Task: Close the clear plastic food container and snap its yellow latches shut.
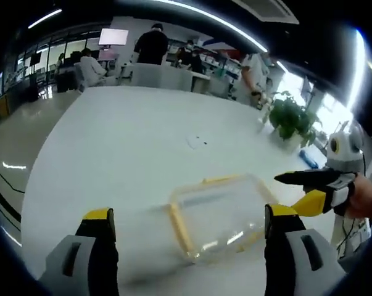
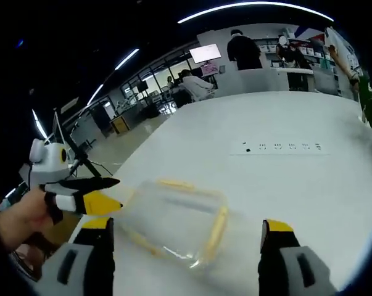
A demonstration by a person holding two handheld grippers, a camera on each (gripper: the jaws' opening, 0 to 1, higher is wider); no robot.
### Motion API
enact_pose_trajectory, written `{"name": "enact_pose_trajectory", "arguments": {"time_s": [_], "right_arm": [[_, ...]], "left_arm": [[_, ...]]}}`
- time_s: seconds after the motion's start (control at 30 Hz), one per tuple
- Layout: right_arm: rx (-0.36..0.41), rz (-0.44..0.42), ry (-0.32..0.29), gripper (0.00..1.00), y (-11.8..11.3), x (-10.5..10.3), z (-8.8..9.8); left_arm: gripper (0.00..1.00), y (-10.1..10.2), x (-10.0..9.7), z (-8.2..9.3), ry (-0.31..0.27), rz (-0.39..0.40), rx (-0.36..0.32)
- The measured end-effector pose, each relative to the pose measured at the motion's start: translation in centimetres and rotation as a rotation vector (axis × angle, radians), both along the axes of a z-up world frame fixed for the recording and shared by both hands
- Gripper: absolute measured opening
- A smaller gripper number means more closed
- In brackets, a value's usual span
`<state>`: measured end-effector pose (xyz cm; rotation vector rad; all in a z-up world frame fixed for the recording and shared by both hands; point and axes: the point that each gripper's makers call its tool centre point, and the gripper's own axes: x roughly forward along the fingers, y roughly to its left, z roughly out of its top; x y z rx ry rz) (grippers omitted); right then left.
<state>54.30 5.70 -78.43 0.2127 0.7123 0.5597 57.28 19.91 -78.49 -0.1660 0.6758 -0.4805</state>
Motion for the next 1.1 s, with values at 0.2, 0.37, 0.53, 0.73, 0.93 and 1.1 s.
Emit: {"name": "enact_pose_trajectory", "arguments": {"time_s": [0.2,0.37,0.53,0.73,0.93,1.1], "right_arm": [[0.008,0.003,-0.01,1.0,-0.6,-1.0,0.9],[-0.002,0.011,-0.017,1.0,-1.1,-2.3,1.4],[-0.001,0.008,-0.035,1.0,-1.5,-3.8,2.2],[-0.01,0.02,-0.062,1.0,-2.0,-6.1,4.0],[-0.002,0.029,-0.096,1.0,-2.2,-9.0,6.2],[0.013,0.027,-0.12,1.0,-2.9,-12.1,7.9]], "left_arm": [[0.99,0.2,-1.1,1.5,-0.025,-0.014,-0.018],[0.99,1.0,-2.3,1.9,-0.024,-0.014,0.002],[0.99,1.7,-3.7,3.0,-0.029,-0.023,0.03],[0.99,1.4,-6.3,5.3,-0.062,-0.057,0.047],[0.99,1.9,-9.4,7.0,-0.058,-0.056,0.048],[0.99,2.2,-13.2,8.6,-0.08,-0.071,0.077]]}}
